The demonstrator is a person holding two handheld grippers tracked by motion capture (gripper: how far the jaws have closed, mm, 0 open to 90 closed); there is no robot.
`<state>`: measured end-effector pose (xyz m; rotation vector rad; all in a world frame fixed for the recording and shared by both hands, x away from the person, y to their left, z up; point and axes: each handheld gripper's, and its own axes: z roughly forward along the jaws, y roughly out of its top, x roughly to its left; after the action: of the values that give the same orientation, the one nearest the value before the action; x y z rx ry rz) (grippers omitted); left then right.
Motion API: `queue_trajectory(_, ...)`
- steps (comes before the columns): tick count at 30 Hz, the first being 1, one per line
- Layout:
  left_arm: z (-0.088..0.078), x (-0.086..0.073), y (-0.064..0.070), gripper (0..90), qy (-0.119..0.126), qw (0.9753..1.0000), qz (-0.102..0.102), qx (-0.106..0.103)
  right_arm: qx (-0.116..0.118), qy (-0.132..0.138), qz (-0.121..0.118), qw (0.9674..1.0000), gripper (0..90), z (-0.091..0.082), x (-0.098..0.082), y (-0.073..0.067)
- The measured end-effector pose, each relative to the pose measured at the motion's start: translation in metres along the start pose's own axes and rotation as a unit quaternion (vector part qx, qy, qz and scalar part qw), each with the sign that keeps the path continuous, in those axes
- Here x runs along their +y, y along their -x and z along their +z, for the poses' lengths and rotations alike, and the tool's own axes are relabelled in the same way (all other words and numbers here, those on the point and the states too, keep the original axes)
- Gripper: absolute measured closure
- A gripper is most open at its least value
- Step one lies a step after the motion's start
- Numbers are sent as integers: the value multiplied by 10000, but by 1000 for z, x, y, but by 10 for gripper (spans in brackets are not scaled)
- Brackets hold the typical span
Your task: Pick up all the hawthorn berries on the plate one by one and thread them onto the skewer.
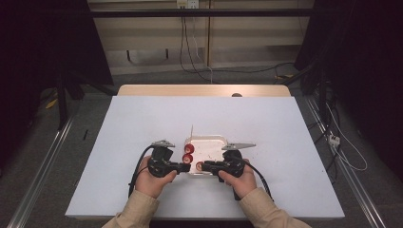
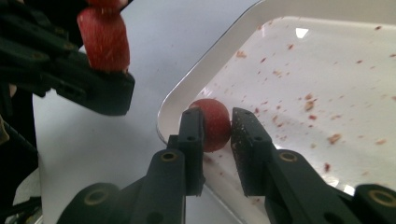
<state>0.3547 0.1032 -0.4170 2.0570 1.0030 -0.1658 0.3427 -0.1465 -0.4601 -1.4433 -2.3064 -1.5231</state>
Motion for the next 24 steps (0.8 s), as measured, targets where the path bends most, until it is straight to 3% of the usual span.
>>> queue_trajectory(3,1,-1,0,895,-35,10000,-6,-1,-55,206,110,9997,749,-8,5,5)
queue_trajectory(6,3,-1,1,895,-163,9998,23,-96,-70,509,429,9978,749,-18,11,10)
queue_trajectory(8,8,-2,4,895,-228,9997,48,-91,-126,654,466,9967,749,-24,16,11)
queue_trajectory(11,15,-4,9,895,-432,9988,107,-212,-204,993,633,9928,749,-33,23,13)
queue_trajectory(13,20,-6,14,895,-526,9982,144,-253,-327,1209,580,9904,749,-41,30,13)
queue_trajectory(15,26,-8,19,895,-626,9971,196,-396,-317,1462,792,9856,749,-49,37,15)
queue_trajectory(17,33,-9,26,896,-728,9959,262,-461,-262,1628,859,9826,750,-56,44,15)
queue_trajectory(19,38,-9,31,895,-758,9949,262,-606,-253,1740,835,9809,750,-61,49,11)
queue_trajectory(21,41,-10,35,895,-720,9955,192,-579,-127,1791,876,9798,750,-62,53,6)
queue_trajectory(23,42,-9,35,896,-700,9956,212,-581,-69,1789,793,9806,750,-61,55,0)
queue_trajectory(24,42,-9,34,896,-708,9948,194,-704,-25,1795,814,9804,749,-61,55,-2)
